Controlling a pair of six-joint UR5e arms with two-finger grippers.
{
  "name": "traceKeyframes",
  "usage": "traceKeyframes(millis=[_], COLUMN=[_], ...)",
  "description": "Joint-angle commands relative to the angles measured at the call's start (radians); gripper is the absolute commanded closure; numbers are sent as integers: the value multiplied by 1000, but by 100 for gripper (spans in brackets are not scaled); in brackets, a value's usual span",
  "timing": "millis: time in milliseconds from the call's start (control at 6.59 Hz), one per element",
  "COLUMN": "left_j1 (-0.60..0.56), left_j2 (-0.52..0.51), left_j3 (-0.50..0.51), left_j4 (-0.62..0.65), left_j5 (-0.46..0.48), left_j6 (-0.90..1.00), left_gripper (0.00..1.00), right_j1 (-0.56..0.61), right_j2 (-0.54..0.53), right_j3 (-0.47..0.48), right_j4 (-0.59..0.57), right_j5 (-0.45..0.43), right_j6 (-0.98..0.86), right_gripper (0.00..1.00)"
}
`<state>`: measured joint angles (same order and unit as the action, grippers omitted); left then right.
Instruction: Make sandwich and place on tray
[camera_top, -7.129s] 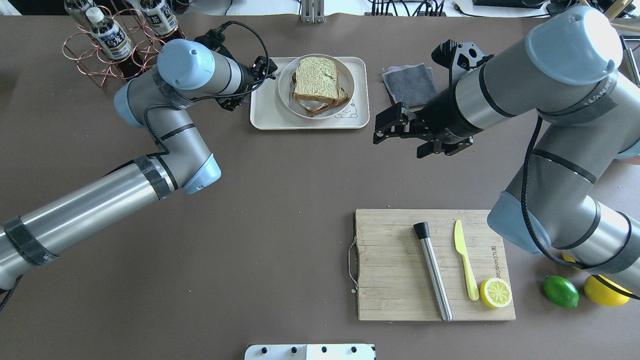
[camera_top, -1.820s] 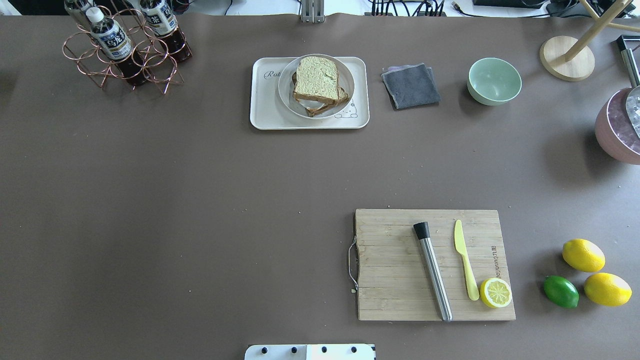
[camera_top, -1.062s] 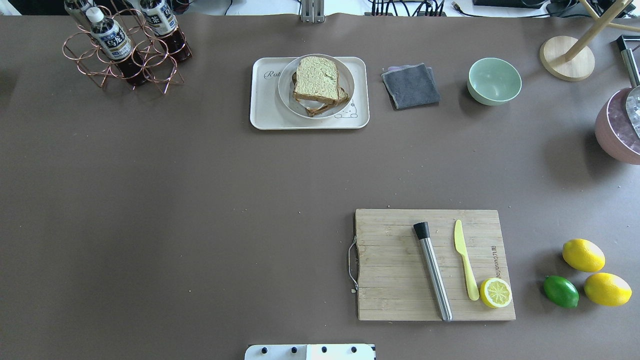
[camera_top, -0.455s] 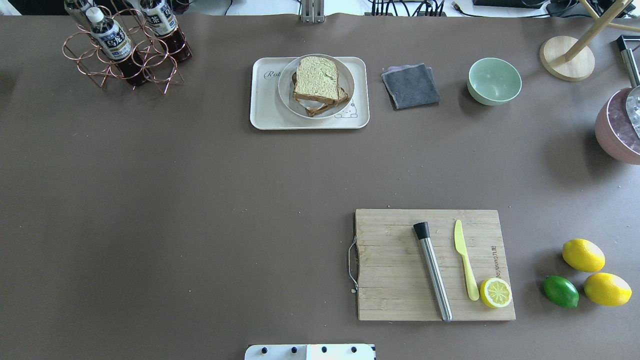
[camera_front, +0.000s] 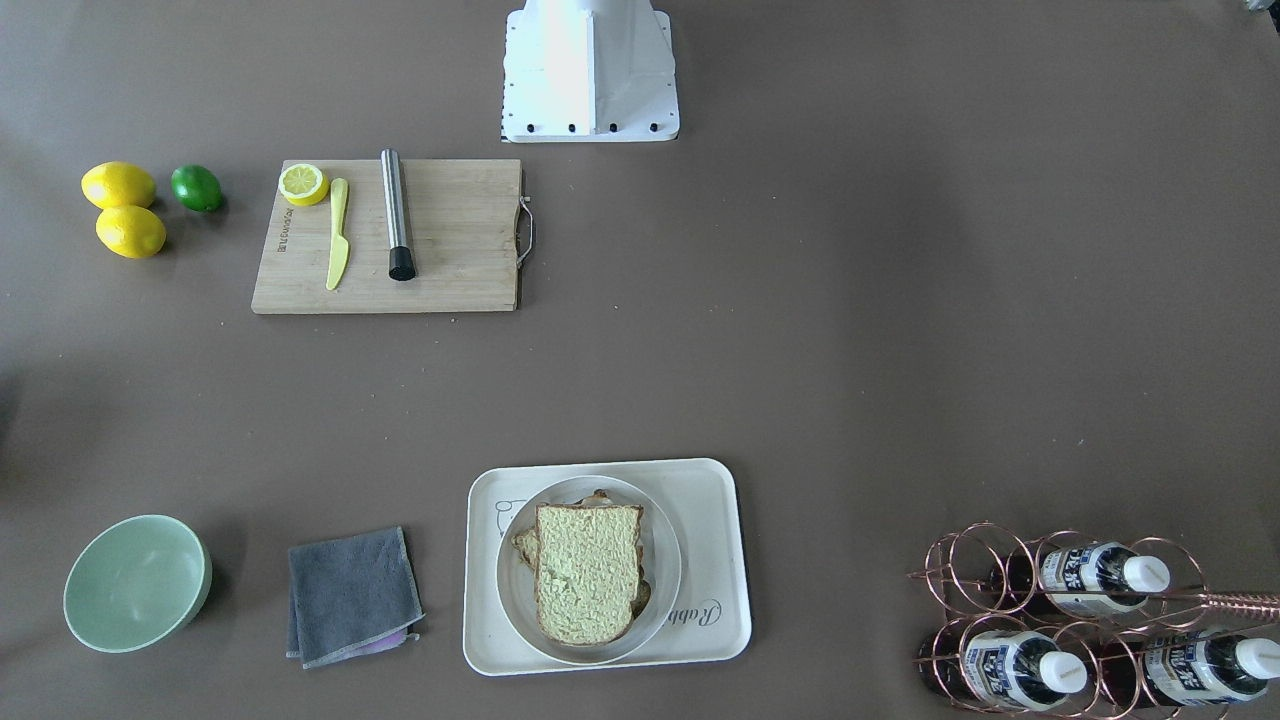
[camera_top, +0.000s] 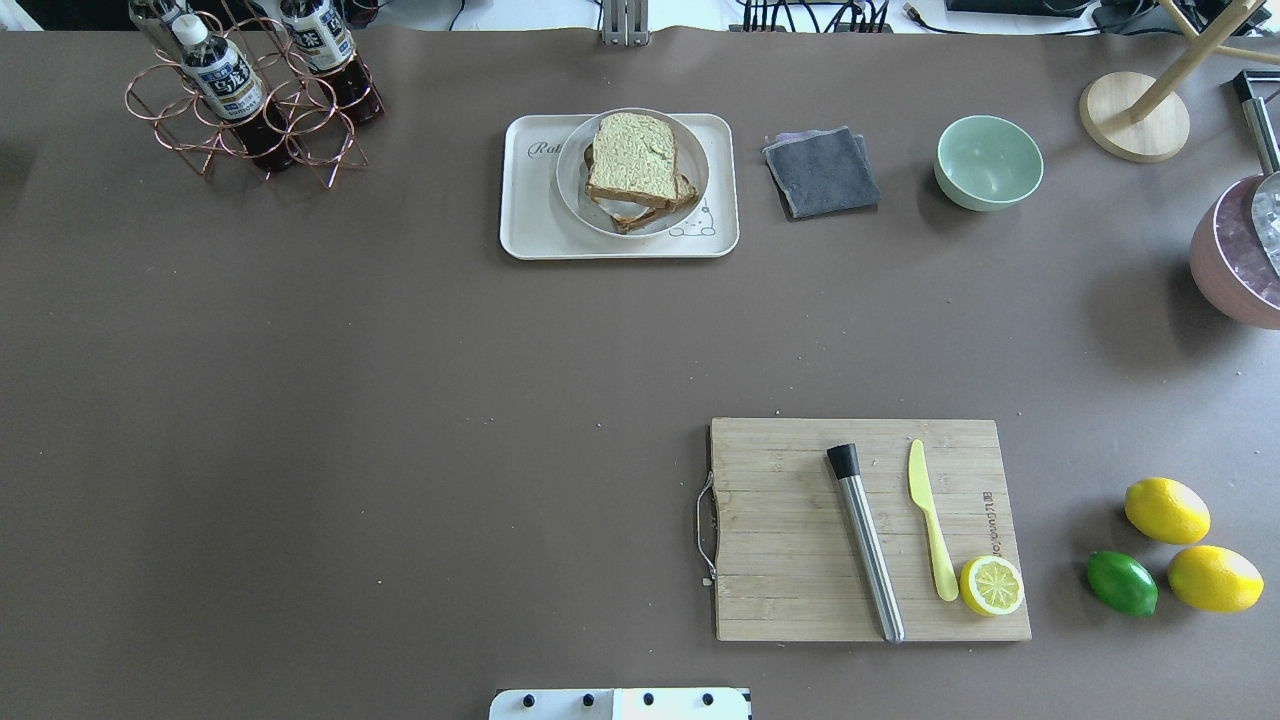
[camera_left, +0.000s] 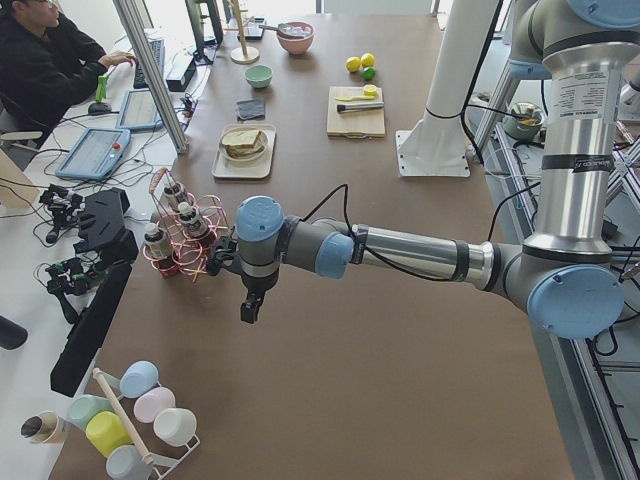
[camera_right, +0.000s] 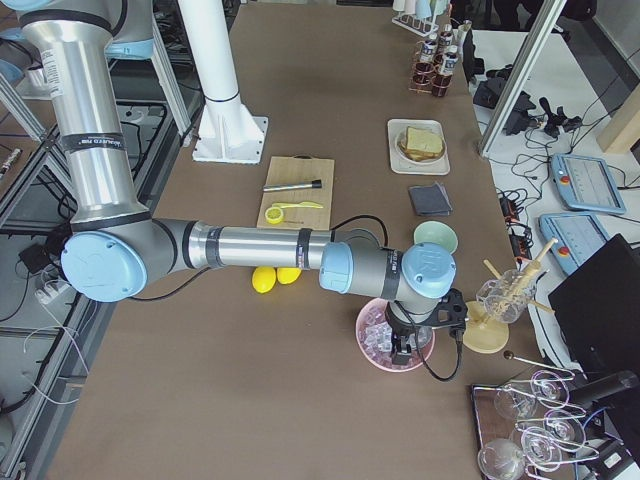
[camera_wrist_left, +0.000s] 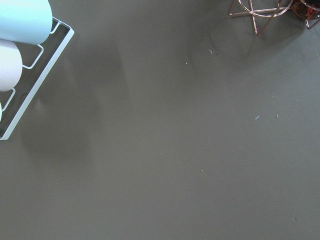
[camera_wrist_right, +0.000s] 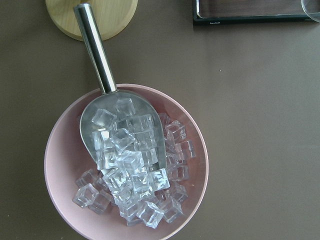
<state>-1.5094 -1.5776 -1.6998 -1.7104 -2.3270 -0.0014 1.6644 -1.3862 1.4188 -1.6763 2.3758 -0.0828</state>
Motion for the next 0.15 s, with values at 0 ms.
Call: traceKeyframes(millis=[0], left_j1=[0], left_j2=[-1], left_j3=[0], left_j4=[0], left_j5=[0], left_j6=[0], left_gripper=[3], right_j1=[0], right_j2=[-1], right_j3=[0], right_j4=[0], right_j5=[0], right_j6=[0], right_gripper=[0])
